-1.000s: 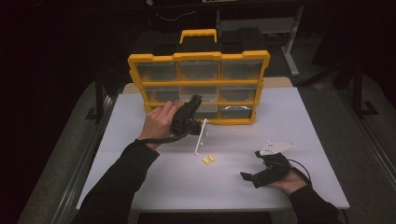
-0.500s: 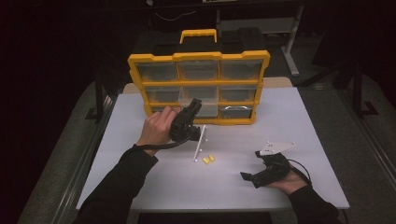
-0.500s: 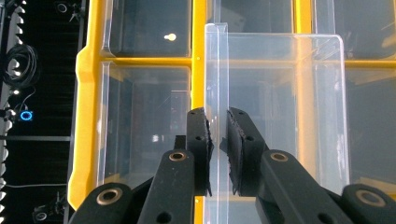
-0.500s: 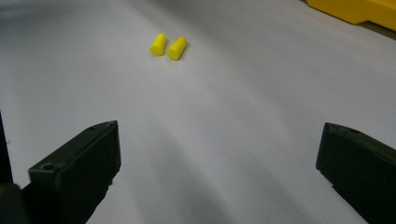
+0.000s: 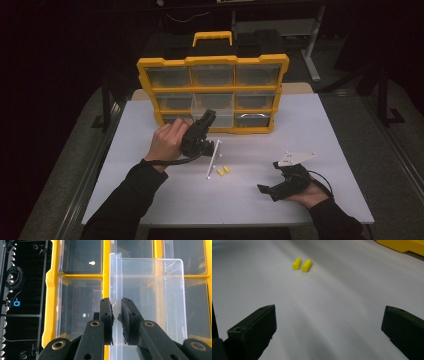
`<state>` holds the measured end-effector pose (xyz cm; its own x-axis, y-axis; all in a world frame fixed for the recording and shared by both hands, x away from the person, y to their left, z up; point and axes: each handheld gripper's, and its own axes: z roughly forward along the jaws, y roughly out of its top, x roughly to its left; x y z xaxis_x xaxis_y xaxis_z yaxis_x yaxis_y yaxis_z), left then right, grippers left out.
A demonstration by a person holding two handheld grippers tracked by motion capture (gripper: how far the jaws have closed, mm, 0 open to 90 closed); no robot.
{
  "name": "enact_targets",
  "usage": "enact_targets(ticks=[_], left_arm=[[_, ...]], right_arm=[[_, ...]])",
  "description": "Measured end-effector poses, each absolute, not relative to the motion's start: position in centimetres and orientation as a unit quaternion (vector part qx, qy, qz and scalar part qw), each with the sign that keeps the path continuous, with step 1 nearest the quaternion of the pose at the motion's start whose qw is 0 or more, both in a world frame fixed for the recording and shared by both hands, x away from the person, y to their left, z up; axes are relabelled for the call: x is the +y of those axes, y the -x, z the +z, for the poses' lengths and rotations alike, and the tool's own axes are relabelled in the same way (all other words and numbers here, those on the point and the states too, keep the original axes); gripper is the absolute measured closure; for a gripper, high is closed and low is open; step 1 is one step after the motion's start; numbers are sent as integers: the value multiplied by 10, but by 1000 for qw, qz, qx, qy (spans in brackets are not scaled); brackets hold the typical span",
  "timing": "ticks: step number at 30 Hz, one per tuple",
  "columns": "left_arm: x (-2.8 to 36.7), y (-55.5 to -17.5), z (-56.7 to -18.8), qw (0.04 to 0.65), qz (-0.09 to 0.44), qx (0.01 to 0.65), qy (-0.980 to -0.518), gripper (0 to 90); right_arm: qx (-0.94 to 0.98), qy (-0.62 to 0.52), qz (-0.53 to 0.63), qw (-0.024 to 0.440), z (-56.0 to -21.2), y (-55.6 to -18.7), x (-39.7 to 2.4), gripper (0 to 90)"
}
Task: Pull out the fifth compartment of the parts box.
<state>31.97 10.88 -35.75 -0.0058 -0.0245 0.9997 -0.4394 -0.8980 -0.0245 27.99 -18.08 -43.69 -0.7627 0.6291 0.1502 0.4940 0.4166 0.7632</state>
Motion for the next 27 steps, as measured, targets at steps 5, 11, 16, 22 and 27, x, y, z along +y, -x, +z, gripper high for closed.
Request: enact_targets(ticks=[5, 11, 16, 22, 27], left_arm=[[109, -316, -358, 153, 689, -170, -687, 799], [110, -312, -358, 152, 690, -172, -686, 799], [111, -310, -359, 154, 691, -172, -685, 799], [111, -306, -361, 156, 690, -173, -685, 798], [111, -304, -364, 159, 690, -174, -684, 796]], right_arm=[[838, -335, 424, 80, -437, -280, -181, 0], [838, -336, 423, 79, -437, -280, -181, 0], [838, -336, 423, 79, -437, -280, -181, 0], [838, -335, 423, 79, -437, -280, -181, 0], [838, -335, 423, 79, -437, -280, -181, 0]])
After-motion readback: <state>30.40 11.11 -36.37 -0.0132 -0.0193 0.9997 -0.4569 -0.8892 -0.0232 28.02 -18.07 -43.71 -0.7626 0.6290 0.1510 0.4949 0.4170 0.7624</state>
